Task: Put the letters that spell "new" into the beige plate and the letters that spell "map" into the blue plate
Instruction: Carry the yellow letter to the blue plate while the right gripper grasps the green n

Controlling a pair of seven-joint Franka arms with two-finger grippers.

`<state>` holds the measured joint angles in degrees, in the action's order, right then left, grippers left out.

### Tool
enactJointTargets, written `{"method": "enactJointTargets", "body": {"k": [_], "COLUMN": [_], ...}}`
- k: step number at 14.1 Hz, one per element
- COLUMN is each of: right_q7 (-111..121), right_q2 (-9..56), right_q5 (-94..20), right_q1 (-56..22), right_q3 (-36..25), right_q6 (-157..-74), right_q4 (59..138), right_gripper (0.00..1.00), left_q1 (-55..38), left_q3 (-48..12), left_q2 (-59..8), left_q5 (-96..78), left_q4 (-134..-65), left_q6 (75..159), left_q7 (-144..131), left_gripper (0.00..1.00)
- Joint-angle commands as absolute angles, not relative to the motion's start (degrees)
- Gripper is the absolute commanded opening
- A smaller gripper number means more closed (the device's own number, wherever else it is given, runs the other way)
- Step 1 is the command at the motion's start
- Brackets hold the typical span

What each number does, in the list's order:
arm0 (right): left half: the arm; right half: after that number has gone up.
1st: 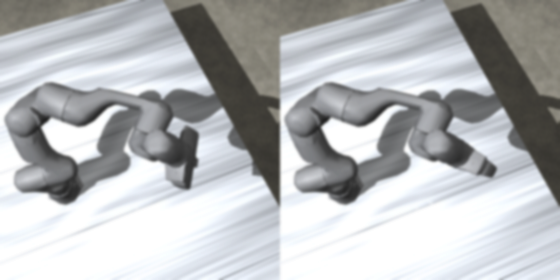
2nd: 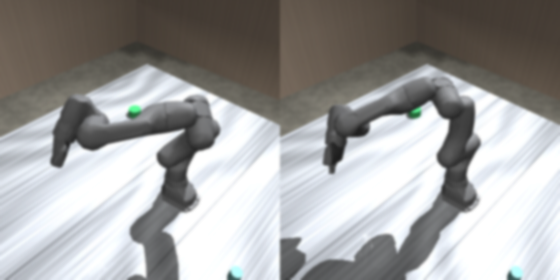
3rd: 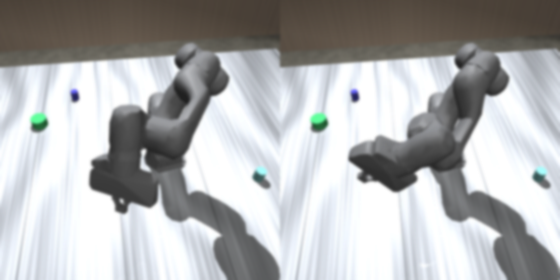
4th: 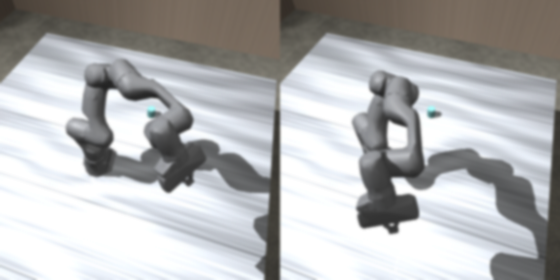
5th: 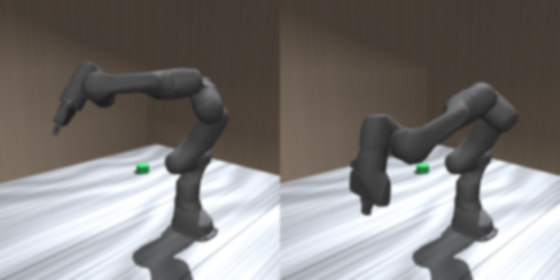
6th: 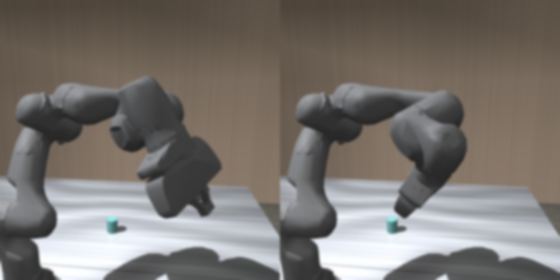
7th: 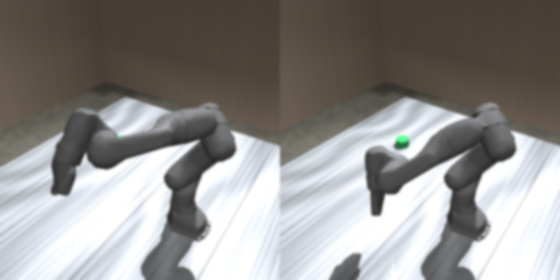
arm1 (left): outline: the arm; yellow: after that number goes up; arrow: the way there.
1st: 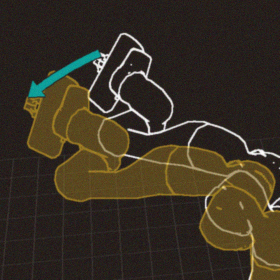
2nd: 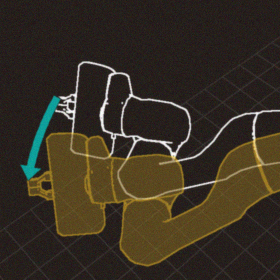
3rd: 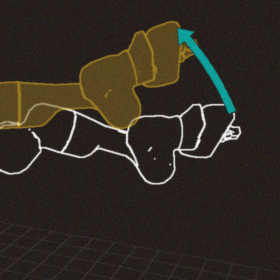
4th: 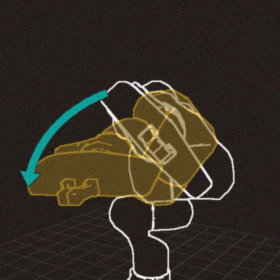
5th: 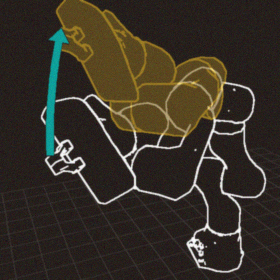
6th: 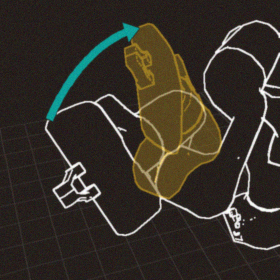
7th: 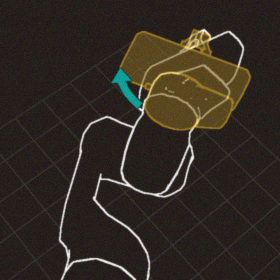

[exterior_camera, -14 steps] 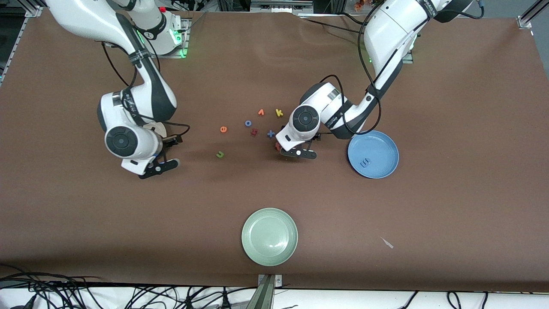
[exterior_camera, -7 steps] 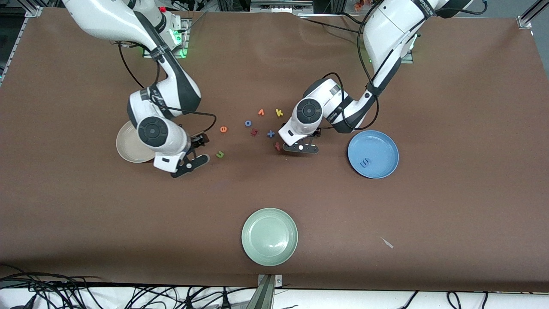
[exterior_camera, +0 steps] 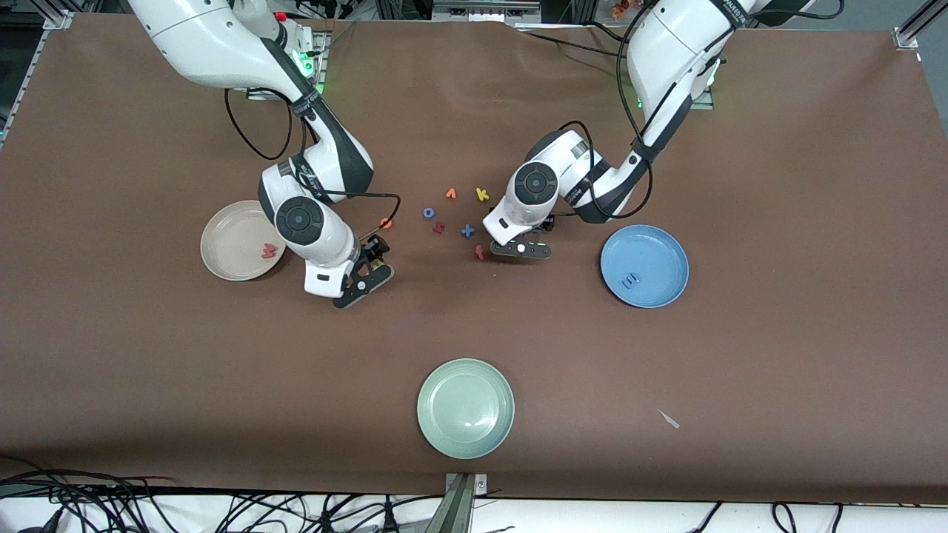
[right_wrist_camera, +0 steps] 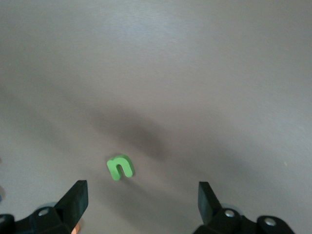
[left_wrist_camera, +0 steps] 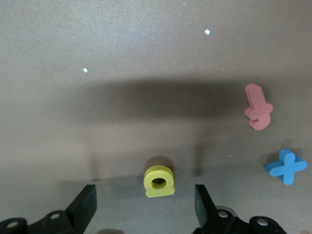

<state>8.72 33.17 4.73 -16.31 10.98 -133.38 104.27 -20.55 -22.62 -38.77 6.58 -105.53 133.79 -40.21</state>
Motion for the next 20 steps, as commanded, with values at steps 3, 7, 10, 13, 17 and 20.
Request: {"method": "enactJointTargets", "body": {"k": [3, 7, 10, 13, 17, 20], "right_q7": [12.6, 15.1, 15.5, 15.6, 15.6, 15.6], "right_q2": [33.0, 33.5, 34.1, 34.9, 34.9, 34.9], "right_q5": [6.6, 6.7, 8.0, 8.3, 8.3, 8.3], "right_q1": [-17.0, -17.0, -17.1, -17.1, -17.4, -18.0], "right_q3": [11.2, 11.2, 11.2, 11.2, 11.2, 11.3], "right_q6": [-142.3, -142.6, -142.6, -142.7, -142.6, -142.6], "right_q4": [109.9, 110.1, 110.1, 110.1, 110.0, 110.0], "right_gripper": [1.0, 0.95, 0.87, 0.81, 0.73, 0.67], "left_q1": [-21.4, -22.2, -21.1, -19.9, -15.7, -10.2], "left_q3": [-22.2, -22.1, -22.1, -21.9, -21.4, -21.8], "left_q2": [-38.1, -39.1, -37.6, -34.8, -31.6, -30.7], "left_q5": [6.3, 6.6, 6.6, 6.6, 6.9, 12.0], "left_q4": [-106.6, -106.2, -106.0, -104.1, -101.4, -101.4], "left_q6": [135.5, 136.1, 135.2, 129.8, 120.5, 117.3], "left_q7": [-40.3, -40.7, -40.0, -38.8, -32.4, -24.8], "left_gripper": [0.41, 0.17, 0.06, 0.06, 0.08, 0.08]}}
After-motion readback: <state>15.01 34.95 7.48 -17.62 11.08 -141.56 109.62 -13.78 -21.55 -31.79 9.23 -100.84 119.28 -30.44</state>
